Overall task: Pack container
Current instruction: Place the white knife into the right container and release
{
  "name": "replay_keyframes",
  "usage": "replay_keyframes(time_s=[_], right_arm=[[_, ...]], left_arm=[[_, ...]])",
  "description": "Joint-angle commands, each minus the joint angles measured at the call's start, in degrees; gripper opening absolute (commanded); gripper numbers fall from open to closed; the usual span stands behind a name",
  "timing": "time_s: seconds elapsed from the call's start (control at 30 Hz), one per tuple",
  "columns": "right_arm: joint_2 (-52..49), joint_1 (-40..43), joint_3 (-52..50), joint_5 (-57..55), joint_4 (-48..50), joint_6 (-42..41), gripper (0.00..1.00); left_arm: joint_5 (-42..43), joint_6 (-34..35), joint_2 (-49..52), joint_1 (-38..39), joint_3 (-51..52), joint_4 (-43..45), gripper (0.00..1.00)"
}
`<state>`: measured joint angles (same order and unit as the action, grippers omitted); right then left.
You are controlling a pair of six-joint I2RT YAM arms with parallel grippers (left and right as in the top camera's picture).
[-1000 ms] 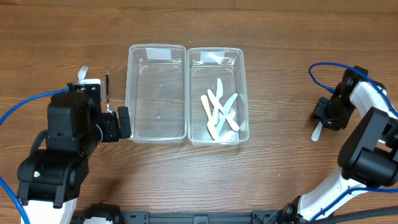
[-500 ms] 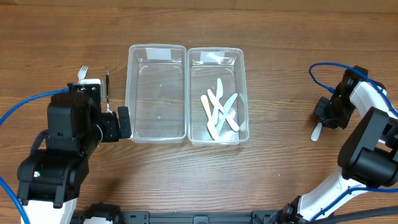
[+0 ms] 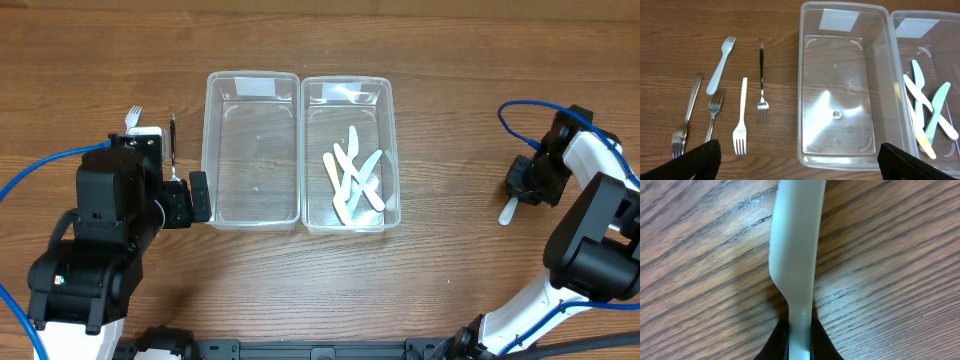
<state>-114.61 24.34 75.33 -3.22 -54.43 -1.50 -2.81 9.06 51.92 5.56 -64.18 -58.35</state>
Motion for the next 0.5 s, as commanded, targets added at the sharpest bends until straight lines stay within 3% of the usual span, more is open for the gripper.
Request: replay_keyframes(time_s=[0.0, 0.27, 0.47], right_arm=[[-1.38, 0.09, 1.16, 1.86, 0.33, -0.68, 0.04], [7.39, -3.10, 10.69, 4.96, -6.51, -1.27, 0.04], [17.51, -17.18, 22.82, 7.41, -14.64, -1.27, 0.04]], left_arm=[[-0.35, -0.74, -0.17, -0.31, -1.22, 0.11, 1.00], [-0.35, -0.74, -0.20, -0.31, -1.22, 0.09, 1.00], [-0.35, -0.72, -0.17, -0.31, -1.22, 0.11, 1.00]])
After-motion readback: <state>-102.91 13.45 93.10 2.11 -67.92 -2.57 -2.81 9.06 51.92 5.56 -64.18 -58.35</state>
